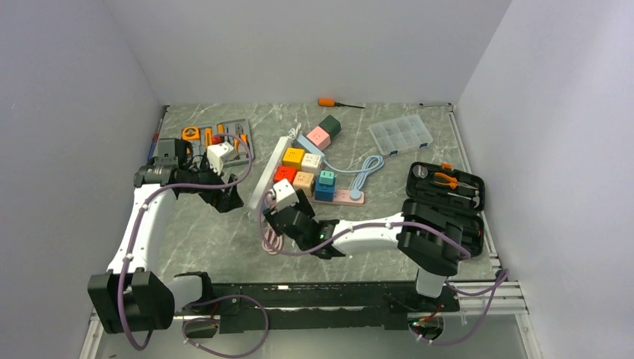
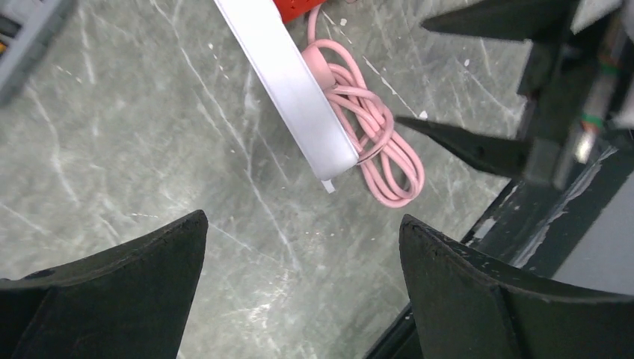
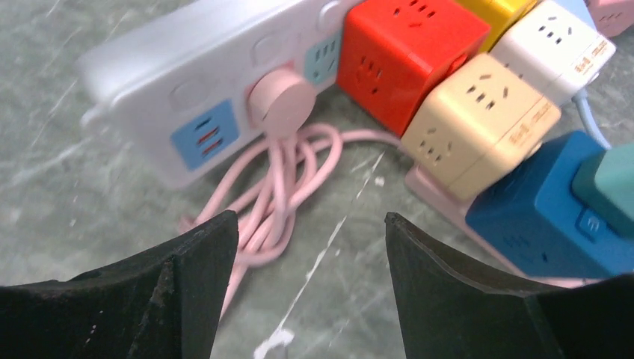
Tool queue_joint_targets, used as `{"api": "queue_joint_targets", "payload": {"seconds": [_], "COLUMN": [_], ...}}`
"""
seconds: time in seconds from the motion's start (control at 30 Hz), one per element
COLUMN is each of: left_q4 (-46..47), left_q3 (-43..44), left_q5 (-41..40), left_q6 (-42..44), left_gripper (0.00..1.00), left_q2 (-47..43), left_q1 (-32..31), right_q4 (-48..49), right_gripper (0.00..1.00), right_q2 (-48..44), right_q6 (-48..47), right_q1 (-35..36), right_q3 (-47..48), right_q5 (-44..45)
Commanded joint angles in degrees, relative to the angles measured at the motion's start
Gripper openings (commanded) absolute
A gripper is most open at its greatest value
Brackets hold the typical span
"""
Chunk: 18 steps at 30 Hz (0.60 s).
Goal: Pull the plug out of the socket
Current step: Move the socket to the center of the board.
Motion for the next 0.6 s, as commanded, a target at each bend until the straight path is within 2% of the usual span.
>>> {"api": "queue_joint_targets", "payload": {"seconds": [0.0,0.13,0.3,0.43,0.57], "left_q4": [-1.11,-0.57,7.47,17.6,27.0], "left_q3": [1.04,0.34,-5.2,-13.52,-24.96], "left_q5": [1.28,-0.52,-6.61,-7.59,-11.44], "left_q6": [8.26,12.99,24.24,40.27,62.45], "left_gripper": [0.99,0.99,0.99,0.99,0.99], "left_q2": [-3.27,-3.35,-9.23,-18.43,-27.74], "left_q1": [0.47,0.48,0.4,-0.23,-6.51], "right_q4": [5.99,7.31,5.74,4.68,4.6], "right_gripper": [0.73,0.73,0.71,0.71,0.72], "right_q2": [2.93,5.43,8.11,7.13,2.67], "right_q6": [-2.12,-3.01,-1.17,2.22,6.07], "right_q1": [-4.65,-5.59,-5.96,-5.98,-6.17], "right_q3": [3.98,5.1,6.61,5.4,1.78], "right_q5": [-5.37,-7.48,-10.0,-10.51,-11.58]}}
